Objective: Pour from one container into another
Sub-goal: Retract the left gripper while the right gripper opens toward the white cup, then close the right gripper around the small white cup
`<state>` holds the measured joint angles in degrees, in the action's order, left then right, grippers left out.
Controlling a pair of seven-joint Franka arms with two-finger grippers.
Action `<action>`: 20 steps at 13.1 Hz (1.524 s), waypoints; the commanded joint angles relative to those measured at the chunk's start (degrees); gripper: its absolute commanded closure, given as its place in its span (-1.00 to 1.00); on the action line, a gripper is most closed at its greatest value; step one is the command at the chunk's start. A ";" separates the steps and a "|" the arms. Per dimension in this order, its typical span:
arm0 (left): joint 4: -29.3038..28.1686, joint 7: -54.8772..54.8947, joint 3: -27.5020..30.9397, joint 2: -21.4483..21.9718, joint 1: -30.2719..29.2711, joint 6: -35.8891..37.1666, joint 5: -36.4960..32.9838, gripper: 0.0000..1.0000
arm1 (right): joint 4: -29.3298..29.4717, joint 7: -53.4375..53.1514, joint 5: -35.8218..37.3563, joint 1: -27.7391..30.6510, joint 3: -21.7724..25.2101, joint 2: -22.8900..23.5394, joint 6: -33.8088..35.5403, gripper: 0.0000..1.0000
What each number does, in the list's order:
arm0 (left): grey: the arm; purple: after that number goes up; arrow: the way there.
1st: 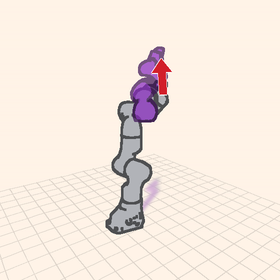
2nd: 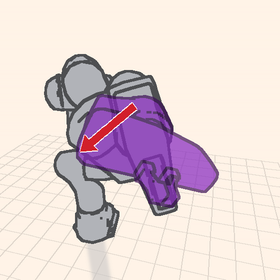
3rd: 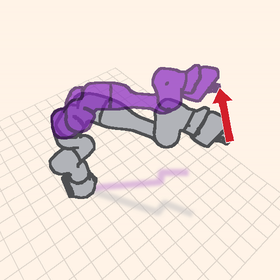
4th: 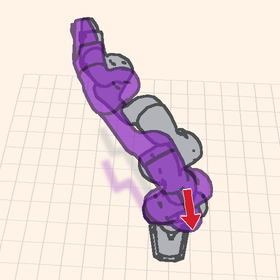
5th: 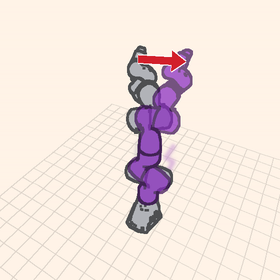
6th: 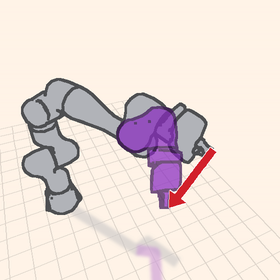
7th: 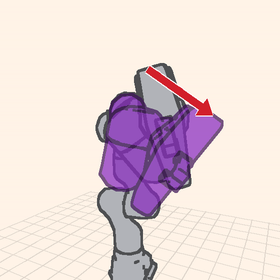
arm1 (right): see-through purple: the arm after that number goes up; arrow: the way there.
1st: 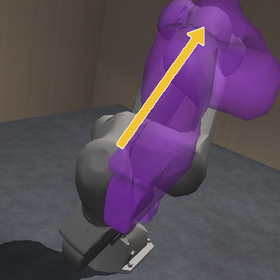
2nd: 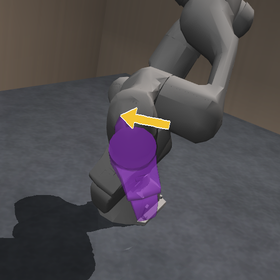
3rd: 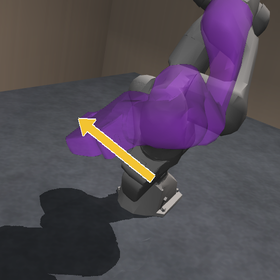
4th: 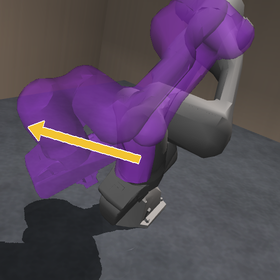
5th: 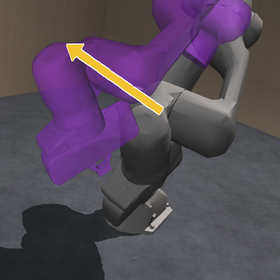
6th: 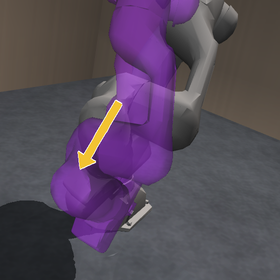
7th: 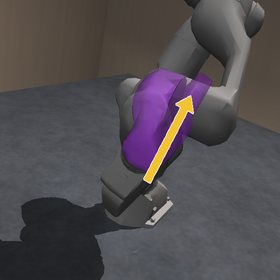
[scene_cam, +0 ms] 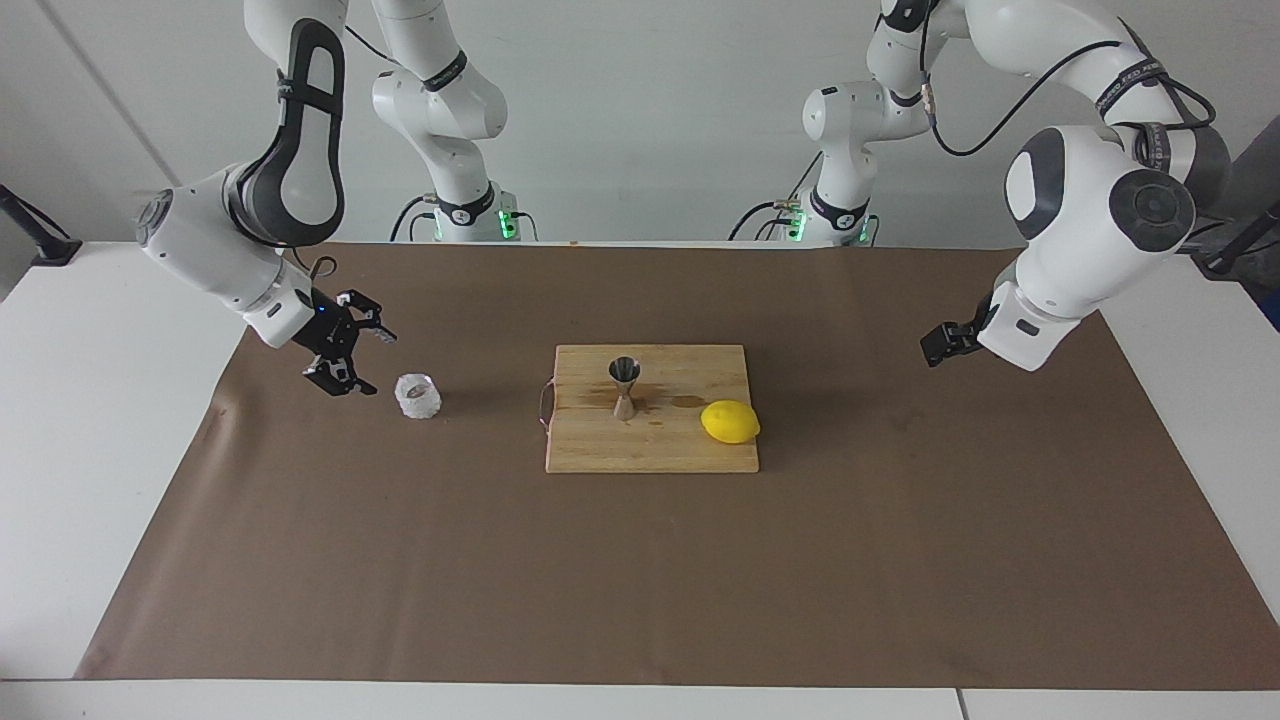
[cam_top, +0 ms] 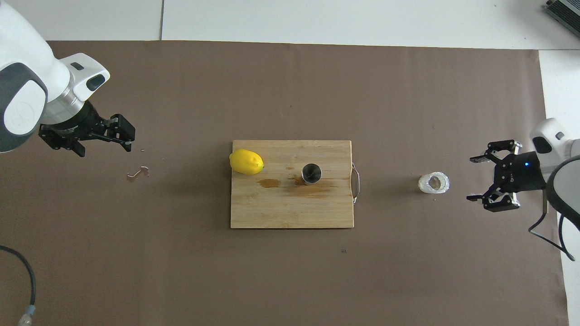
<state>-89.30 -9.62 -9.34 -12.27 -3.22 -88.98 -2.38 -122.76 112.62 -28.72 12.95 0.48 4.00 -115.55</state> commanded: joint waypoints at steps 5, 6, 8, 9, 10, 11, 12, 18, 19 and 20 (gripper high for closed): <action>-5.62 6.28 4.06 10.93 1.02 0.29 3.26 -1.00 | -3.27 10.42 -6.78 1.73 -0.31 3.19 -2.49 -1.00; -5.36 6.28 3.98 11.73 0.76 0.65 3.26 -1.00 | -3.36 11.21 -7.57 2.07 -0.31 4.07 -2.32 -1.00; -5.53 6.63 3.98 14.10 0.32 1.44 3.26 -1.00 | -3.27 13.06 -9.50 3.22 -0.31 5.40 -2.31 -1.00; -5.54 7.59 4.06 14.81 0.14 2.31 3.26 -1.00 | -3.27 13.23 -9.60 3.39 -0.31 6.10 -2.32 -1.00; -5.62 9.08 4.24 15.60 0.06 3.54 3.09 -1.00 | -3.27 13.93 -10.38 3.57 -0.31 7.06 -2.23 -1.00; -5.62 9.53 4.33 15.95 -0.47 3.81 3.09 -1.00 | -3.27 16.03 -12.83 3.57 -0.31 8.20 -2.23 -1.00; -5.62 9.53 4.24 16.05 -1.34 3.73 3.09 -1.00 | -3.27 17.35 -14.42 3.57 -0.31 9.17 -2.23 -1.00; -3.87 9.09 4.07 15.26 -1.18 0.83 3.26 -1.00 | -3.36 18.77 -16.28 2.61 -0.39 9.62 -2.23 -1.00; -3.78 9.09 4.06 15.26 -0.91 0.56 3.35 -1.00 | -3.53 18.86 -16.28 2.61 -0.39 9.62 -2.31 -1.00; -3.78 9.18 4.06 15.17 -0.56 -0.66 3.26 -1.00 | -3.80 18.86 -16.45 2.61 -0.48 9.88 -2.40 -1.00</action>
<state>-92.67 -1.06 -5.31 2.29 -4.11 -87.73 0.24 -125.88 129.52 -43.32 15.31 0.31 13.62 -117.29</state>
